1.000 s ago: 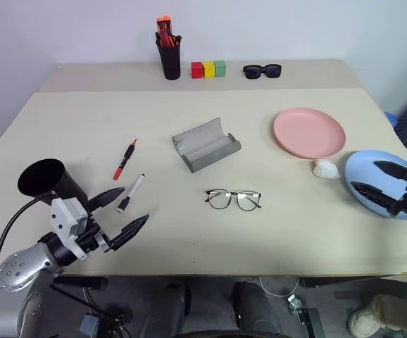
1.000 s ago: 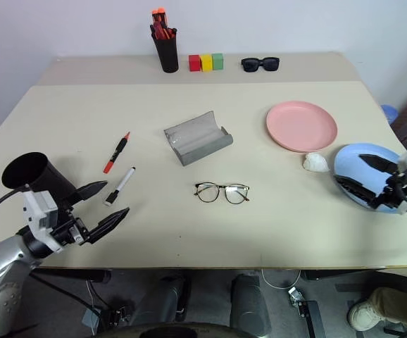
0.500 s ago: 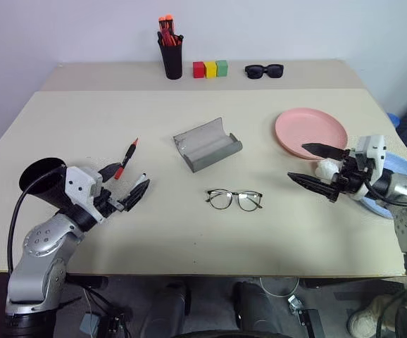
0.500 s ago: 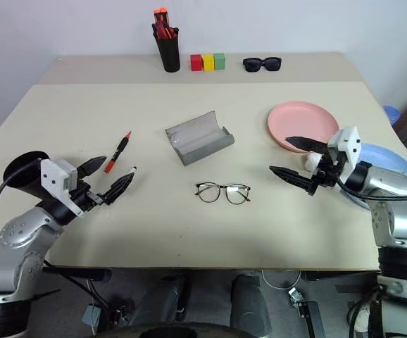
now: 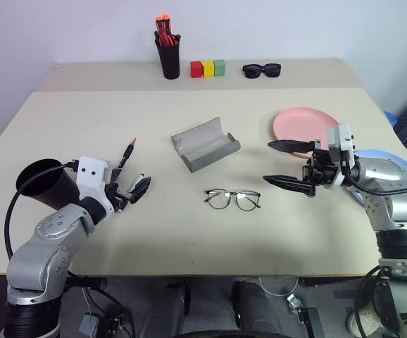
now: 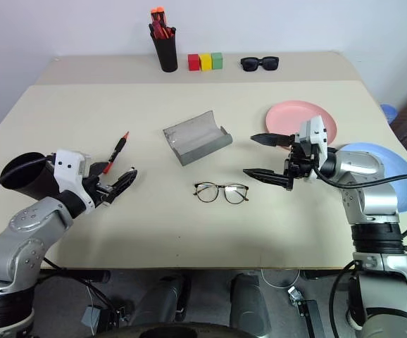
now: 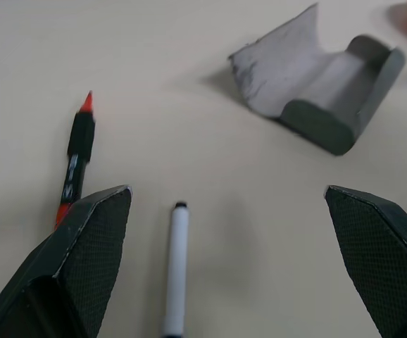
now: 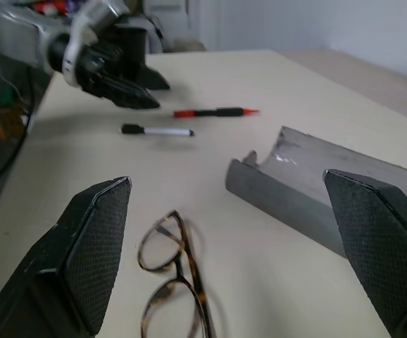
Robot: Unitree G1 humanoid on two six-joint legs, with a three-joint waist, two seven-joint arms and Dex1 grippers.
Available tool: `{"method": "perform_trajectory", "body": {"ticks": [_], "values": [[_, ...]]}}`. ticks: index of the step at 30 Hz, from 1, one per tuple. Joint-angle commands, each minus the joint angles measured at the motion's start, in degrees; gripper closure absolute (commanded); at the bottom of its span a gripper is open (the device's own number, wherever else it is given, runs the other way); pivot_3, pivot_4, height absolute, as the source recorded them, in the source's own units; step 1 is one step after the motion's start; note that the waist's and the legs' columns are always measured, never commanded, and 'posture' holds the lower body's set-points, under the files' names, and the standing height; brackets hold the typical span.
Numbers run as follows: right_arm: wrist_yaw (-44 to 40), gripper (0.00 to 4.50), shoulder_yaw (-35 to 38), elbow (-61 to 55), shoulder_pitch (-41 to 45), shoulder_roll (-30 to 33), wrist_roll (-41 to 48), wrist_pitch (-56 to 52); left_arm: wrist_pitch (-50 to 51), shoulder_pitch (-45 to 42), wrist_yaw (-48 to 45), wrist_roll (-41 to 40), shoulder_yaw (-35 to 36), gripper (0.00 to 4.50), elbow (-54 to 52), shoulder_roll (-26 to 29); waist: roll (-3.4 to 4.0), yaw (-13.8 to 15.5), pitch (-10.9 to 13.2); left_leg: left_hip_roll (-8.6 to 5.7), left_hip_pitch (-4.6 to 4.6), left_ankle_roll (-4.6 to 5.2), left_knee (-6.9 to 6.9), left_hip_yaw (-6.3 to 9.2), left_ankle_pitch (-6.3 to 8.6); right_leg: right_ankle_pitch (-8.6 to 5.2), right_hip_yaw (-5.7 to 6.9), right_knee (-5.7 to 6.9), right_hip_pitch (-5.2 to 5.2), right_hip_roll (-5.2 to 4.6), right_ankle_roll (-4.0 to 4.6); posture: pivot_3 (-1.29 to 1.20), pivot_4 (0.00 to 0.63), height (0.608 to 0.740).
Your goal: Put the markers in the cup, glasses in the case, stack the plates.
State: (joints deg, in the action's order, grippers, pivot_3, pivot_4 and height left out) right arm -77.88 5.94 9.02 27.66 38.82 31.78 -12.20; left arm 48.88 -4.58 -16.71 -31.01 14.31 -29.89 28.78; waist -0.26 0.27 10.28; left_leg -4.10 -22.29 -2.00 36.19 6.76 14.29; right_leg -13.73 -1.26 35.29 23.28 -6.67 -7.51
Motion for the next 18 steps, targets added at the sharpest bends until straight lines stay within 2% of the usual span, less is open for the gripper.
{"method": "perform_trajectory", "body": {"ticks": [1,7,18], "values": [[-1.79,0.06,1.54,0.66,1.69,-1.15,1.47,2.35,4.59,-1.55,2.23,-2.4,2.29,0.0,-3.41,0.18,0.0,-0.01,0.0,0.0,0.0,0.0,0.0,0.0,0.0,0.0,0.0,0.0,0.0,0.0,0.0,0.0,0.15,0.74],[-3.93,0.06,0.06,3.73,0.9,-2.46,-1.13,7.57,10.56,-3.59,2.77,-3.03,0.46,0.0,-4.08,2.51,0.0,-0.05,0.0,-0.02,0.0,-0.01,0.0,0.0,-0.01,0.0,0.0,0.03,0.01,0.0,0.0,0.0,0.15,0.74],[-3.4,0.06,-2.25,4.15,2.8,-2.93,-4.54,8.87,17.33,-6.7,4.97,-3.3,-1.2,0.0,-4.12,1.75,0.0,-0.83,0.0,-0.02,0.0,-0.06,-0.01,0.01,-0.03,0.0,0.0,0.05,0.04,0.0,0.0,0.0,0.15,0.74]]}}
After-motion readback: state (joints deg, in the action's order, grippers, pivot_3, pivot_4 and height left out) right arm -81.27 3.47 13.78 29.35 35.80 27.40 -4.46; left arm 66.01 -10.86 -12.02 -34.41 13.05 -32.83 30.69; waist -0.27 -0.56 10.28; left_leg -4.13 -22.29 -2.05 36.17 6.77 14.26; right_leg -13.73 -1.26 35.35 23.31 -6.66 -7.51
